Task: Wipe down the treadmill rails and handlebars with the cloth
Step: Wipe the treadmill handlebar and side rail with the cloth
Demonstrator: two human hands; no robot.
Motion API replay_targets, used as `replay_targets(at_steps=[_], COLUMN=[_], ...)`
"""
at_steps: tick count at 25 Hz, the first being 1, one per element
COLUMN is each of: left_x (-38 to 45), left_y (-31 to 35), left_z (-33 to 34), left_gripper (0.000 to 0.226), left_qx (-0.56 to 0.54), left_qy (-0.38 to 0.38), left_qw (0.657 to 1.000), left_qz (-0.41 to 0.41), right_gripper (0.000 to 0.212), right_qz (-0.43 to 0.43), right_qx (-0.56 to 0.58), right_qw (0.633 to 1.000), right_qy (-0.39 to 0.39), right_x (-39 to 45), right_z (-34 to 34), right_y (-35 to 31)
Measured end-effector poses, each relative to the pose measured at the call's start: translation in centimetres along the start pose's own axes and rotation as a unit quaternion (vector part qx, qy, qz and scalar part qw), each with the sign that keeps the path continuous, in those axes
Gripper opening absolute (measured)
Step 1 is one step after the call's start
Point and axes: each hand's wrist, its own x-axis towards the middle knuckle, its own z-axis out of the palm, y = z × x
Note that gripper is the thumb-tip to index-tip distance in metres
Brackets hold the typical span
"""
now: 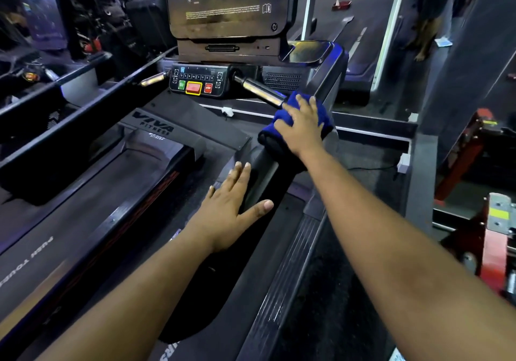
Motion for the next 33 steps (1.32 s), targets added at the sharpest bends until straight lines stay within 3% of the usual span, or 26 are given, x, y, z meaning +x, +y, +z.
replay_targets(at_steps=[3,6,8,11,13,15,17,20,23,25,30,31,33], left_x=[0.1,0.2,0.2,0.2,0.2,0.4,0.4,0.3,-0.1,-0.1,-0.1,-0.1,0.0], left_y=[0.1,0.1,0.1,0.0,0.0,-0.1,0.0,0.0,0.2,0.2,0.0,0.0,-0.1], left_z=[-0.1,-0.2,-0.1,0.0,-0.1,-0.1,-0.1,-0.2,-0.2,-0.2,0.0,-0.1,-0.3], left_gripper=[0.104,0.104,0.101,0.103,0.108,0.109,0.106,0.112,0.114,0.115,0.120,0.119,0.115], left_qx=[0.005,-0.003,-0.012,-0.015,-0.027,-0.032,-0.034,-0.030,-0.032,-0.039,-0.054,-0.052,-0.048], left_qy=[-0.005,-0.004,-0.003,0.000,-0.004,0.003,0.007,0.001,0.001,0.008,0.024,0.020,0.010], left_qw=[1.000,1.000,1.000,1.000,1.000,0.999,0.999,0.999,0.999,0.999,0.998,0.998,0.999], left_qz=[0.001,0.001,0.001,0.004,0.003,0.011,0.021,0.013,0.010,0.009,0.010,0.010,0.005], right_gripper=[0.057,0.059,0.070,0.086,0.087,0.084,0.079,0.068,0.056,0.052,0.072,0.076,0.071], right_qz=[-0.111,-0.176,-0.075,0.080,0.116,0.093,0.035,-0.075,-0.037,-0.013,-0.182,-0.181,-0.088], right_qx=[0.100,0.094,0.138,0.278,0.353,0.366,0.308,0.075,-0.073,-0.113,-0.103,-0.106,-0.100], right_qw=[0.989,0.979,0.984,0.951,0.925,0.925,0.949,0.994,0.996,0.992,0.973,0.974,0.989], right_qy=[0.014,0.038,0.081,0.106,0.084,0.054,0.057,0.022,-0.043,-0.048,-0.099,-0.088,-0.058], right_x=[-7.7,-4.7,-1.5,-3.1,-8.5,-13.8,-13.6,-4.7,2.3,1.0,-5.4,-3.5,0.5], right_z=[2.5,2.4,2.2,3.5,5.3,6.7,6.2,2.4,-1.0,-0.4,0.3,-0.4,-1.5], right_y=[0.0,2.4,3.6,3.7,1.8,-0.2,-0.7,0.8,0.4,-1.4,-0.3,0.4,0.6])
